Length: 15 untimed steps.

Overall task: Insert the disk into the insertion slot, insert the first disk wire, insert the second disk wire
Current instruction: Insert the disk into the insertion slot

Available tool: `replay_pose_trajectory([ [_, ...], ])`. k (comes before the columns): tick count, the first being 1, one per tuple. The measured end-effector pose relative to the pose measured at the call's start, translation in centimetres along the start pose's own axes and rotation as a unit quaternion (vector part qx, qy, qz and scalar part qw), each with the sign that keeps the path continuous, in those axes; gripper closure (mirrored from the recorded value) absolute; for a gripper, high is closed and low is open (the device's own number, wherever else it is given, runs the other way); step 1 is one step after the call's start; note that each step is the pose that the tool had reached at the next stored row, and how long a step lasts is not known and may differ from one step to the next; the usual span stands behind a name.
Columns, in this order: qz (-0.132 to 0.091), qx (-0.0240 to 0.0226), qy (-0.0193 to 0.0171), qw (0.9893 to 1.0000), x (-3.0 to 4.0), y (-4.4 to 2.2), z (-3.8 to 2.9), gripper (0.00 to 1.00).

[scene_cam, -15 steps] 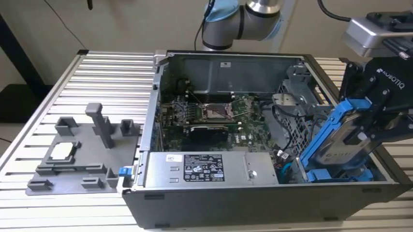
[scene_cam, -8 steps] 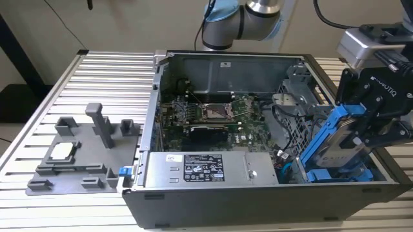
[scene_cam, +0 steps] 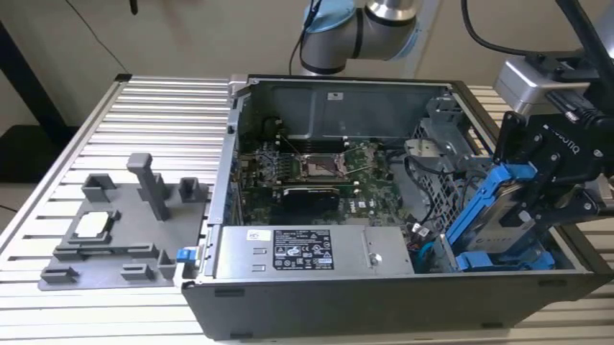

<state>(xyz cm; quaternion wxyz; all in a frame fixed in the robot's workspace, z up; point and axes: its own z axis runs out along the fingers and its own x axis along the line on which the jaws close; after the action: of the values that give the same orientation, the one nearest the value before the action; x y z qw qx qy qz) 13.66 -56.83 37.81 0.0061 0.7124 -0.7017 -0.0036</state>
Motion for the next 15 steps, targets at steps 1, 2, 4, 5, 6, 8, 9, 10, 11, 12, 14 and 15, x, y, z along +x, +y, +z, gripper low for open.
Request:
replay_pose_trajectory([
  [1, 0.0, -0.0001, 0.0, 1.0, 0.0, 0.0, 0.0, 0.67],
  [2, 0.0, -0.0001, 0.0, 1.0, 0.0, 0.0, 0.0, 0.67],
  [4, 0.0, -0.0001, 0.0, 1.0, 0.0, 0.0, 0.0, 0.67],
  [5, 0.0, -0.0001, 0.0, 1.0, 0.0, 0.0, 0.01, 0.67],
  [6, 0.0, -0.0002, 0.0, 1.0, 0.0, 0.0, 0.01, 0.67],
  [8, 0.0, -0.0001, -0.0001, 1.0, 0.0, -0.01, 0.01, 0.67],
  [9, 0.0, -0.0002, -0.0001, 1.0, 0.0, -0.01, 0.01, 0.6],
  [10, 0.0, -0.0003, 0.0, 1.0, 0.0, 0.0, 0.0, 0.6],
  [11, 0.0, -0.0003, -0.0001, 1.0, 0.0, 0.0, 0.0, 0.6],
  [12, 0.0, -0.0003, 0.0, 1.0, 0.0, 0.0, -0.06, 0.53],
  [14, 0.0, -0.0004, -0.0001, 1.0, 0.01, 0.01, -0.44, 0.53],
  [15, 0.0, -0.0005, -0.0001, 1.0, 0.01, 0.02, -0.72, 0.53],
])
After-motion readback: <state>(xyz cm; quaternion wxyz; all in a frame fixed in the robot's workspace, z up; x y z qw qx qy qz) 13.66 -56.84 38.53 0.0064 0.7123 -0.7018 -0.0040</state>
